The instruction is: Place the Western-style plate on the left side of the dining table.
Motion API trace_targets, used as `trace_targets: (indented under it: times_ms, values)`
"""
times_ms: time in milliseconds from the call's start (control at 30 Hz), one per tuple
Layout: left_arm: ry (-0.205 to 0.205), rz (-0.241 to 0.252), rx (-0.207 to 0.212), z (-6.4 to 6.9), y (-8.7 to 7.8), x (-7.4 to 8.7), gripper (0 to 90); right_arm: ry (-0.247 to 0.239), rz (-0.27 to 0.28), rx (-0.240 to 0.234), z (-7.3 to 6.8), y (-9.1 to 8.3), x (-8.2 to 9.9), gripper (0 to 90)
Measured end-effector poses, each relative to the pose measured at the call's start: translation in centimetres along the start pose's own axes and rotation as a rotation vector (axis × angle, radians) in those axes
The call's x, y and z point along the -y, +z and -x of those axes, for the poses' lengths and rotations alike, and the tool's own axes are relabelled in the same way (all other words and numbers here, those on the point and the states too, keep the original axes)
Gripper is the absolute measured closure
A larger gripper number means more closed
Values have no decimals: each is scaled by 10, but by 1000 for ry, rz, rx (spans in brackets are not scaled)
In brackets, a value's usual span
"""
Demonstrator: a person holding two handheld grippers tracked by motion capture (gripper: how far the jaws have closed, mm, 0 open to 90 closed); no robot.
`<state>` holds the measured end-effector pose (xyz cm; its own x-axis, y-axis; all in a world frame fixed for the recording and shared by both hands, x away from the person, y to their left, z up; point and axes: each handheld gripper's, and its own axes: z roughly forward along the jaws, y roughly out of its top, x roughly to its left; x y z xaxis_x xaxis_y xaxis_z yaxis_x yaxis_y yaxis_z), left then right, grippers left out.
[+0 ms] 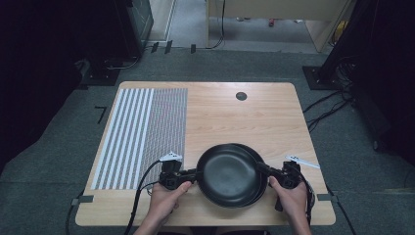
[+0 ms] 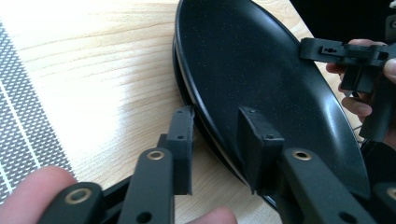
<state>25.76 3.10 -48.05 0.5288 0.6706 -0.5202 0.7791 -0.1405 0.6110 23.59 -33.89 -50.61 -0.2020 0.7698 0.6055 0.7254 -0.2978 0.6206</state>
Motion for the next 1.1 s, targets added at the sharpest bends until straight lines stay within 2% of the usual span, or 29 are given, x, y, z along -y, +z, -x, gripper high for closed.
trace_targets:
  times_ms: [167, 467, 700, 867, 1100]
  values:
    - [-7, 1, 7, -1, 0, 0, 686, 14, -8, -4, 0, 1, 1, 843]
    - [-11, 8, 17, -2, 0, 1, 685, 75, -26, -13, 1, 3, 3, 835]
    - [-7, 11, 17, -2, 0, 1, 684, 95, -52, -12, -1, 5, 4, 806]
    - [-7, 9, 26, -4, 0, 1, 682, 69, -66, 21, -7, 7, 6, 772]
    - [-8, 15, 39, -5, 1, 2, 681, 74, -63, 23, -7, 7, 6, 772]
